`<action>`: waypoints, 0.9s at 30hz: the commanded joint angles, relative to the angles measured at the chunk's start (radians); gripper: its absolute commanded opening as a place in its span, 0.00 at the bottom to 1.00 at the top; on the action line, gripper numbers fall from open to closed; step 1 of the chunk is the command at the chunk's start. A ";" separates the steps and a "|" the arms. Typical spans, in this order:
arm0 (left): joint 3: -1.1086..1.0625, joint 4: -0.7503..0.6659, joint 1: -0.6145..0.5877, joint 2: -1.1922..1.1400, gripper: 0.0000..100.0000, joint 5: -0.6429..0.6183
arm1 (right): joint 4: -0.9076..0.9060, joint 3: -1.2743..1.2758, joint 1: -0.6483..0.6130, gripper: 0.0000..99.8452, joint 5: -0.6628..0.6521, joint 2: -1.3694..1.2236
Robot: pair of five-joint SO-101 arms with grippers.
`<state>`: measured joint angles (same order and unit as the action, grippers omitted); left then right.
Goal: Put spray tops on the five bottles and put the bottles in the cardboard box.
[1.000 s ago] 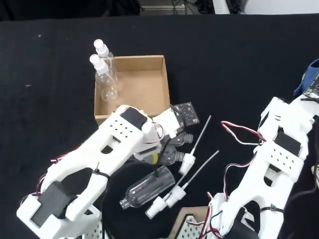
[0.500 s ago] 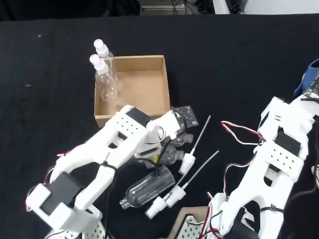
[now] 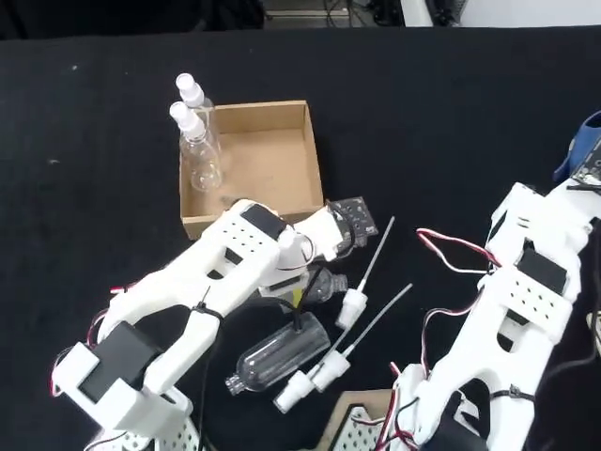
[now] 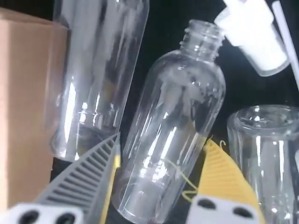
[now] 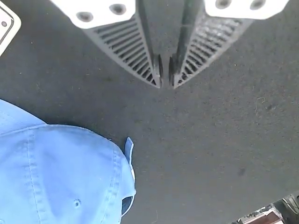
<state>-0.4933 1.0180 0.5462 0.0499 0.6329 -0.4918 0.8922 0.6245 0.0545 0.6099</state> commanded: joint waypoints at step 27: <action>0.042 0.169 -0.007 0.078 0.09 0.008 | 0.002 -0.008 0.014 0.02 -0.003 0.016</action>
<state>-0.5378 1.1024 0.5462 0.0499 0.6329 -0.4918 0.8922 0.6245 0.0545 0.6099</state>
